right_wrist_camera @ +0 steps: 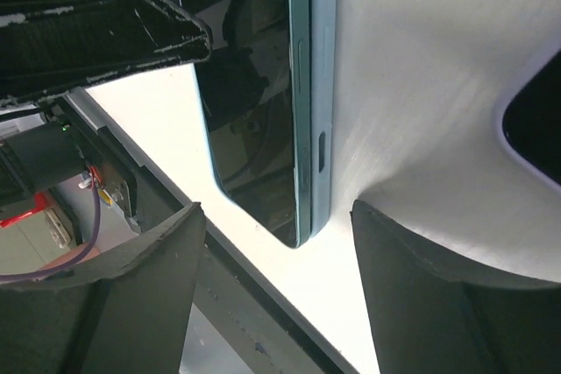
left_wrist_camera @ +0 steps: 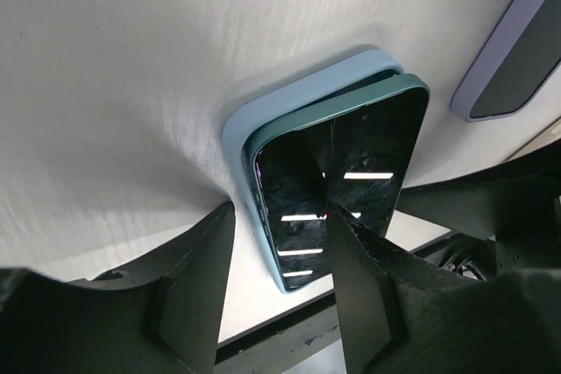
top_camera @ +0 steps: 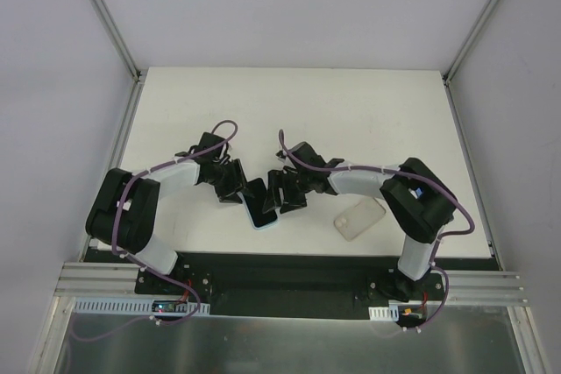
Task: Put the phone into the phone case
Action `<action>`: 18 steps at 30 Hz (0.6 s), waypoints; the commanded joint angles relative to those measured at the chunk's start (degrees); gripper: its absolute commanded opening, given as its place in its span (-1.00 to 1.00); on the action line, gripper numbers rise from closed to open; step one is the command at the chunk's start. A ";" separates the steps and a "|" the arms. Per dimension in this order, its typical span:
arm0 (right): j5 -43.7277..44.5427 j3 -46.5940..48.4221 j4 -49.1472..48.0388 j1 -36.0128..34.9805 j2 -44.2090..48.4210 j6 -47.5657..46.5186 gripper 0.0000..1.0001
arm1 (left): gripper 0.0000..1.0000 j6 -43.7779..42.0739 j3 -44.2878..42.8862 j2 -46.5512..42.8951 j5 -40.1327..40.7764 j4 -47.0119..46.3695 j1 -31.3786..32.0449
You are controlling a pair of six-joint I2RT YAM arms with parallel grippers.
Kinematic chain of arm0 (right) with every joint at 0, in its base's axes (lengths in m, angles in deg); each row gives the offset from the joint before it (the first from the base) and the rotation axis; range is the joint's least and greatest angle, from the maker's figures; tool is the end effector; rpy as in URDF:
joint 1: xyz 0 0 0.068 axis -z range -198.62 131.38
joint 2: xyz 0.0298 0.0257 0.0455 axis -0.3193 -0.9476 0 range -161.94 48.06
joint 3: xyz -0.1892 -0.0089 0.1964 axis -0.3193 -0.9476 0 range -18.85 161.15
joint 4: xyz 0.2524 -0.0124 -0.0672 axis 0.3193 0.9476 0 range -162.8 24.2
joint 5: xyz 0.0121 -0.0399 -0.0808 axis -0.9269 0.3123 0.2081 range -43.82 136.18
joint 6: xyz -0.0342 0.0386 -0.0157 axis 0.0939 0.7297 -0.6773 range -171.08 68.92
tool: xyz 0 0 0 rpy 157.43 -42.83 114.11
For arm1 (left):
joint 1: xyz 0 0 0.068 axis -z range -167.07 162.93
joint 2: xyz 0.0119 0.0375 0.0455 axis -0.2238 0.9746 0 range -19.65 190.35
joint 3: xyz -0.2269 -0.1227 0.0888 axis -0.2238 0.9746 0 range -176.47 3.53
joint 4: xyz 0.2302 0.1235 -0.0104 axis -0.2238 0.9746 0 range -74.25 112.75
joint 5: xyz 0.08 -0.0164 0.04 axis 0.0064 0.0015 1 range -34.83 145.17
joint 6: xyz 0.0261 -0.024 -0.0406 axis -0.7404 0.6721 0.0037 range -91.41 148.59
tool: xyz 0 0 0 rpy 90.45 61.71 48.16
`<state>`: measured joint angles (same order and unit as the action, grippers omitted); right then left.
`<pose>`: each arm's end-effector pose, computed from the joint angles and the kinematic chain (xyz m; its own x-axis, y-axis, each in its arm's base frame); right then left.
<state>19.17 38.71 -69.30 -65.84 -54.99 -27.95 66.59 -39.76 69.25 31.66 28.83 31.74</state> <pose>0.2352 0.2778 0.1583 -0.8077 -0.3575 -0.4688 -0.5861 0.5729 0.5729 0.2649 -0.1052 0.1532 -0.9401 -0.2762 -0.1998 -0.1103 0.8010 -0.5885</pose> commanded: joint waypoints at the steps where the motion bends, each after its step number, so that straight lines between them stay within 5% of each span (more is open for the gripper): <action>1: -1.12 1.77 -3.24 0.20 -1.72 -1.52 0.42 | -0.10 -0.56 -0.22 2.68 0.31 0.54 0.62; 13: 1.08 1.33 -10.18 -1.29 -5.59 1.38 0.46 | -0.50 -1.87 1.89 2.06 -1.10 0.01 0.88; 18: -4.35 0.19 -17.56 -0.16 -6.73 6.12 0.46 | -0.69 -1.44 1.89 3.38 -3.82 -0.16 0.88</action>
<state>17.80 40.24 -77.75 -65.93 -58.99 -25.41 66.05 -39.61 70.15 29.80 28.61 31.57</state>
